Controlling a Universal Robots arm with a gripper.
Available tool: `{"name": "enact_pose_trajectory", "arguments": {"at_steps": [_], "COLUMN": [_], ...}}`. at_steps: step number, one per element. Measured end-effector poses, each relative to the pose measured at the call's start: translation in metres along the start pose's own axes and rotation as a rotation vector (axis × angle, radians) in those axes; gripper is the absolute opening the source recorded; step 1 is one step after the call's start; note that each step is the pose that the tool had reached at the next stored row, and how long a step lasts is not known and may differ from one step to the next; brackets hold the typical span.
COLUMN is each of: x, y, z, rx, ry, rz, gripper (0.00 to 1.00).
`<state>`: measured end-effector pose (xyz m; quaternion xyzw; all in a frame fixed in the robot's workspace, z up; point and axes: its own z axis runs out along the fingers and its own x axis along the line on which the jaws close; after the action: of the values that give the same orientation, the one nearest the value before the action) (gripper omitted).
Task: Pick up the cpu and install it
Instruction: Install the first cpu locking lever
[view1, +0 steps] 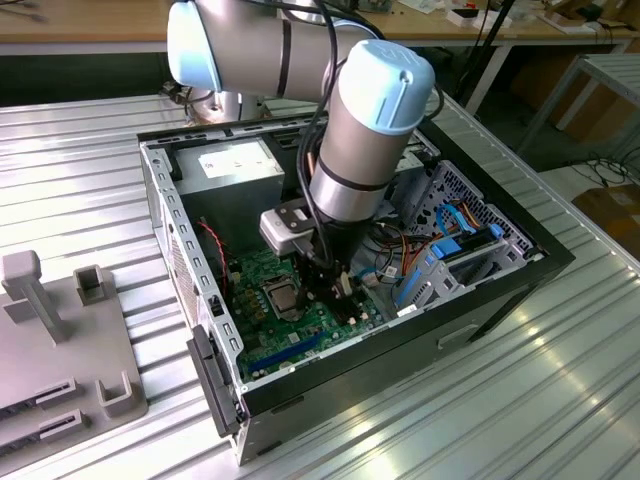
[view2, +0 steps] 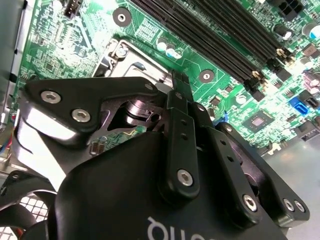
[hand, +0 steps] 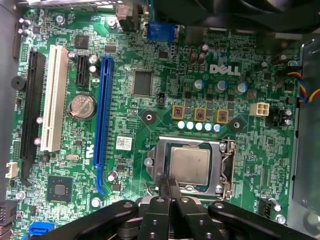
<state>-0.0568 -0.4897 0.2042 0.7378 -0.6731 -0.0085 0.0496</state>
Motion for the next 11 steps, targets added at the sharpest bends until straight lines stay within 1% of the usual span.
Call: {"name": "enact_pose_trajectory", "arguments": {"at_steps": [3, 5, 8, 11], "x": [0.0011, 0.0033, 0.0040, 0.0041], "y": [-0.0005, -0.0033, -0.0057, -0.0061], "z": [0.0000, -0.0001, -0.0001, 0.0004], "rx": [0.0002, 0.0006, 0.0008, 0.0009], "ry": [0.0003, 0.0011, 0.0014, 0.0019], "rz": [-0.005, -0.011, -0.015, -0.019], "gripper": [0.11, 0.11, 0.11, 0.11]}}
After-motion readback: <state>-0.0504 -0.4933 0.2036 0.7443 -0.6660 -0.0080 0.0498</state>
